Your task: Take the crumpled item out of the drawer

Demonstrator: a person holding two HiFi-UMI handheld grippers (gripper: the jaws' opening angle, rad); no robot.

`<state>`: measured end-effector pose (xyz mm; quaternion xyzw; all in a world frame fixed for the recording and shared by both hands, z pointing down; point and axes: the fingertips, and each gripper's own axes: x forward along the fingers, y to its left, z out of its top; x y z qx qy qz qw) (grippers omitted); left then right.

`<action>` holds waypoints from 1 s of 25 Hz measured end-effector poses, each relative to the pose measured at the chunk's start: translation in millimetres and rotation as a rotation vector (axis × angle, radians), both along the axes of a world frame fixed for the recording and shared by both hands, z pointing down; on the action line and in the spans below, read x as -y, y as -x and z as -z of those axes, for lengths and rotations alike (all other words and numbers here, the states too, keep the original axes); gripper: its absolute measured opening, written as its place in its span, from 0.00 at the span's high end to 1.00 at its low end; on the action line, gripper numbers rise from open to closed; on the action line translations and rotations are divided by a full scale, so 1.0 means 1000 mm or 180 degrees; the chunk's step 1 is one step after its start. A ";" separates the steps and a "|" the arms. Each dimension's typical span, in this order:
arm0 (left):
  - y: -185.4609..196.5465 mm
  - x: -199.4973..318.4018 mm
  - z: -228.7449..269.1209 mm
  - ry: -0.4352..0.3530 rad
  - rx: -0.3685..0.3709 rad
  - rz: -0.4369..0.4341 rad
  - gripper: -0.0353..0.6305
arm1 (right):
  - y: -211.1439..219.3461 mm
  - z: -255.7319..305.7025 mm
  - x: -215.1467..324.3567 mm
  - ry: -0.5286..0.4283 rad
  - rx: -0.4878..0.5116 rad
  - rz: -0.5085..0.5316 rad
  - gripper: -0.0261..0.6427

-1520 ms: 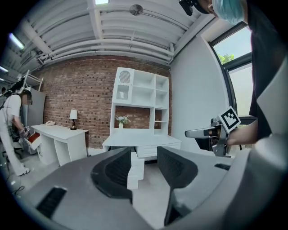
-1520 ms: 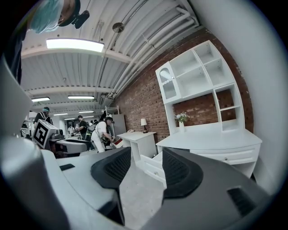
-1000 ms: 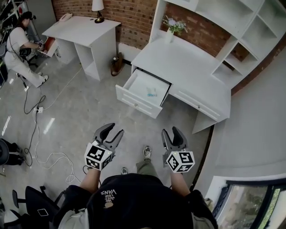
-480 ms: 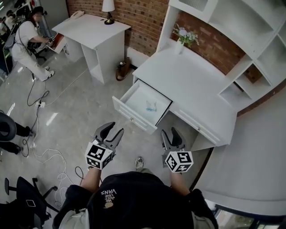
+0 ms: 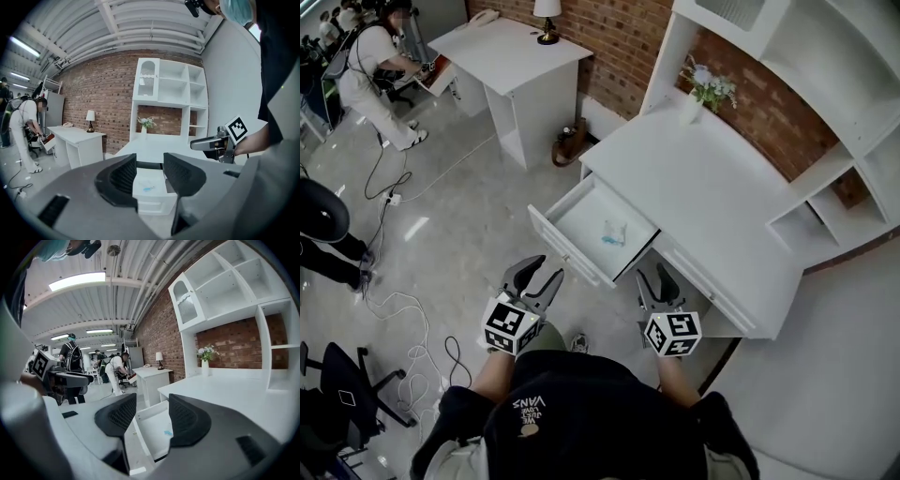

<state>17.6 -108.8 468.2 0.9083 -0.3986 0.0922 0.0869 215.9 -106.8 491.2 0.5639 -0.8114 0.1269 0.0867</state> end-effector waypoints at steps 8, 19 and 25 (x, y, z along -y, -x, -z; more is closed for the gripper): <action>-0.002 0.032 -0.014 0.0094 0.0019 0.0056 0.71 | 0.012 -0.025 0.039 0.0135 -0.0143 0.0214 0.67; -0.009 0.112 -0.022 0.0152 0.0095 -0.0241 0.71 | 0.028 -0.070 0.108 0.0410 -0.0482 0.0227 0.67; -0.008 0.149 -0.034 0.0247 0.0133 -0.0387 0.71 | 0.030 -0.108 0.145 0.0654 -0.0673 0.0225 0.67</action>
